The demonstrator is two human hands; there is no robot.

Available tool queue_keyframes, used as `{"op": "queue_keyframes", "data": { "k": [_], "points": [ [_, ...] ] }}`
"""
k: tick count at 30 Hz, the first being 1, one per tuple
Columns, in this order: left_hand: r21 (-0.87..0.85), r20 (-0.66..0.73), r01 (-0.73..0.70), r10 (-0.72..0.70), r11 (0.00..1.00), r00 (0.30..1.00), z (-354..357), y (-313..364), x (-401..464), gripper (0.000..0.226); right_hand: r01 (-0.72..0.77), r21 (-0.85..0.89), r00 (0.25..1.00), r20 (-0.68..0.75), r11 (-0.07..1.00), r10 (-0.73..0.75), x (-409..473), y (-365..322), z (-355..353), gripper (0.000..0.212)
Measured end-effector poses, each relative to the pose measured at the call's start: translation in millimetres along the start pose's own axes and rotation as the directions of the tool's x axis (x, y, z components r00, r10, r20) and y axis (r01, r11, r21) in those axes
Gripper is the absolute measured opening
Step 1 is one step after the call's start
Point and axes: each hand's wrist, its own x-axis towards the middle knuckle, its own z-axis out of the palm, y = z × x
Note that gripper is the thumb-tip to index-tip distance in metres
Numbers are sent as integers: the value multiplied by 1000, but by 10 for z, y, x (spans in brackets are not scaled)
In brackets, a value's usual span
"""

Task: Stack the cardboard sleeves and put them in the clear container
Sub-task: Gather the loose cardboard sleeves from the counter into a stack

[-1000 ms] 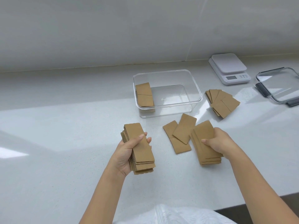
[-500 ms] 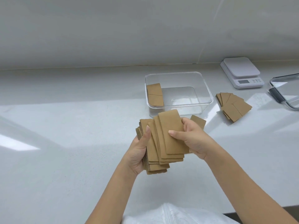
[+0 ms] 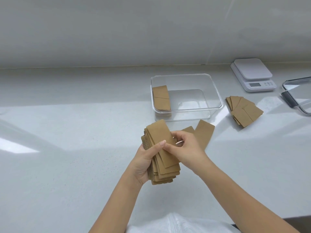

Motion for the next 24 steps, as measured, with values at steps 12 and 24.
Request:
{"op": "queue_keyframes", "data": {
  "k": [12,24],
  "points": [
    [-64,-112,112,-118,992,987,-54,-45,60,45,-128,21,983,136,992,124,187,149,-92,40],
    [-74,-181,101,-113,992,977,-52,12,49,43,-460,-230,791,-544,857,278,724,622,-642,94]
  ]
}}
